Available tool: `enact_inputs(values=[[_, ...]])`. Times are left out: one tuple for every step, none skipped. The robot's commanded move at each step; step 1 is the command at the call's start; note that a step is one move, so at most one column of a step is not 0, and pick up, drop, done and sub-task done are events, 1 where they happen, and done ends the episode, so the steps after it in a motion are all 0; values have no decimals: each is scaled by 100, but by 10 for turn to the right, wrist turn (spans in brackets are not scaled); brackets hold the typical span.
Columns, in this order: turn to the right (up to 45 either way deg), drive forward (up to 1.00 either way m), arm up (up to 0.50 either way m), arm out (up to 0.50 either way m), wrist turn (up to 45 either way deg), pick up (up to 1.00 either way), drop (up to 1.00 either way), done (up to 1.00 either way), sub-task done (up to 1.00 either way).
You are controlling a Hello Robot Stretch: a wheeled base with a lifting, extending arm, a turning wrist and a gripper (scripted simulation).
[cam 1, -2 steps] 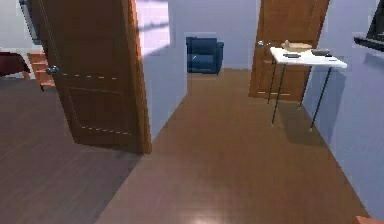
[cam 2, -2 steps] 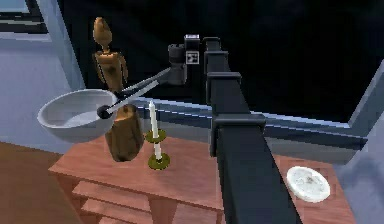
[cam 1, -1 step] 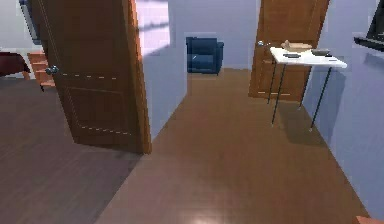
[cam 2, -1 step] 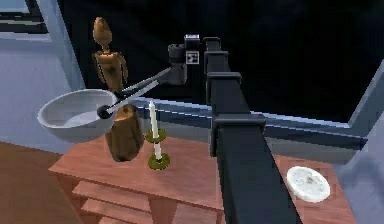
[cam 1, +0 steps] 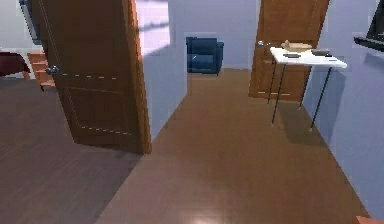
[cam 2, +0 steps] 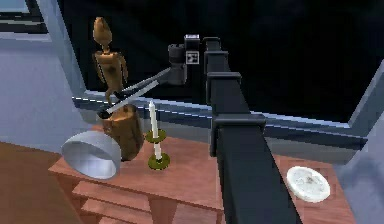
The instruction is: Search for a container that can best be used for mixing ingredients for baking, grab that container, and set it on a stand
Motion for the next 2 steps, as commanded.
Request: enact_inputs(values=[[0,0,0,-10,0,0,0,0,0],[0,0,0,0,0,0,0,100,0]])
